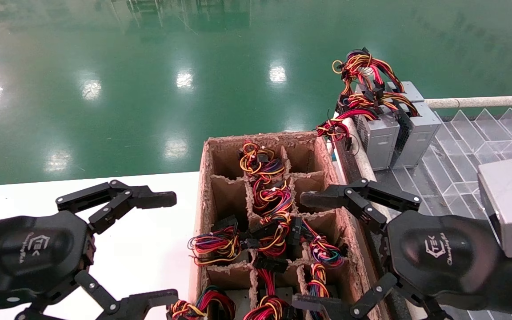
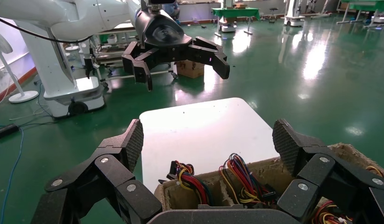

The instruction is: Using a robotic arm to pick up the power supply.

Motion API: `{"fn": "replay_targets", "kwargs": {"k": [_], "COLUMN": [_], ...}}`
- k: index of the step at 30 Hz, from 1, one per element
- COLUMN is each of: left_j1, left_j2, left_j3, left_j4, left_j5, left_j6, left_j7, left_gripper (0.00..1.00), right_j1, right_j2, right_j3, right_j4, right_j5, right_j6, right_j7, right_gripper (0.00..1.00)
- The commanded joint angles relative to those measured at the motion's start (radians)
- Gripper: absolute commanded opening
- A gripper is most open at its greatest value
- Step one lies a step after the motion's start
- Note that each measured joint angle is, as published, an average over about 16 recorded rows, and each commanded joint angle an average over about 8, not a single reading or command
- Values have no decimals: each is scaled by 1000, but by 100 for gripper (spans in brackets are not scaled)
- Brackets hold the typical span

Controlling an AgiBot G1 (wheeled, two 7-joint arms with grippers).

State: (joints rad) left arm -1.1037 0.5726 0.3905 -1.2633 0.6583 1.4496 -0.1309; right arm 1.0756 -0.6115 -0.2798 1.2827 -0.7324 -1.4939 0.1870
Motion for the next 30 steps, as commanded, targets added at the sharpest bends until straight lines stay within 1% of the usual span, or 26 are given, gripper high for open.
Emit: {"fn": "replay_targets", "kwargs": {"k": [1,30], "left_j1": [0,0], "left_j2": [0,0], "left_j3": [0,0], "left_j4": [0,0], "left_j5": [0,0], "left_j6": [0,0], "left_j7": [0,0], "left_gripper": [100,100], "right_j1": [0,0], "right_j2": [0,0], "right_j3": [0,0], "right_j4": [0,0], "right_j5": [0,0], "right_j6": [0,0], "right_j7": [0,0], "right_gripper": [100,100]}}
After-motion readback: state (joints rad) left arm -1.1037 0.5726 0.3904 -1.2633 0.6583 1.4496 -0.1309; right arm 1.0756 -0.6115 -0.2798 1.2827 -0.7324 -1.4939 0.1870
